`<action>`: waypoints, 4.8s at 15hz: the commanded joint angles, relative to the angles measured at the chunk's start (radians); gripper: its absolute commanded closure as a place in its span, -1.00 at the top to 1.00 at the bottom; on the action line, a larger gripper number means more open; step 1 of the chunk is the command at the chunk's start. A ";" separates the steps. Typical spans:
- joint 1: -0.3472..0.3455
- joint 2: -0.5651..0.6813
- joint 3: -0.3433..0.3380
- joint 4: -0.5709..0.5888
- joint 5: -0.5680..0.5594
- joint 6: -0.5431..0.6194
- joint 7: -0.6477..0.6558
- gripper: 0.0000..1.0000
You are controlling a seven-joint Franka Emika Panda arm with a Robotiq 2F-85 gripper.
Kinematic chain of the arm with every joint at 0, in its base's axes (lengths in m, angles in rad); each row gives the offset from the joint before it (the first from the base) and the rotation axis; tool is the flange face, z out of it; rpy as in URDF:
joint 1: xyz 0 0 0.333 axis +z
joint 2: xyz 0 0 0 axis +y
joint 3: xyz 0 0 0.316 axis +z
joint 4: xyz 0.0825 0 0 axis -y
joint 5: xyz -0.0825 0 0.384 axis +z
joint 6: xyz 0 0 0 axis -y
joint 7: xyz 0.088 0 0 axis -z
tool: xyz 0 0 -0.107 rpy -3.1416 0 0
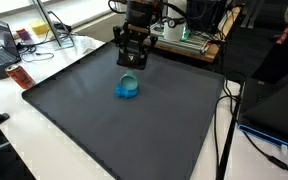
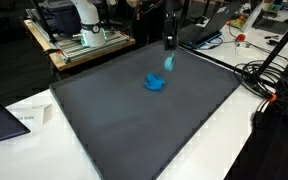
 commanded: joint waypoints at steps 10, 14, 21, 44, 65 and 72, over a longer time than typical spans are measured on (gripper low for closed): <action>0.114 0.012 0.046 0.003 -0.411 -0.150 0.331 -0.56; 0.139 0.054 0.059 0.019 -0.551 -0.182 0.428 -0.56; 0.169 0.139 0.072 0.041 -0.768 -0.232 0.565 -0.56; 0.173 0.227 0.134 0.034 -1.019 -0.305 0.725 -0.56; 0.146 0.222 0.171 0.021 -0.948 -0.334 0.658 -0.56; 0.104 0.178 0.156 0.058 -0.757 -0.266 0.432 -0.56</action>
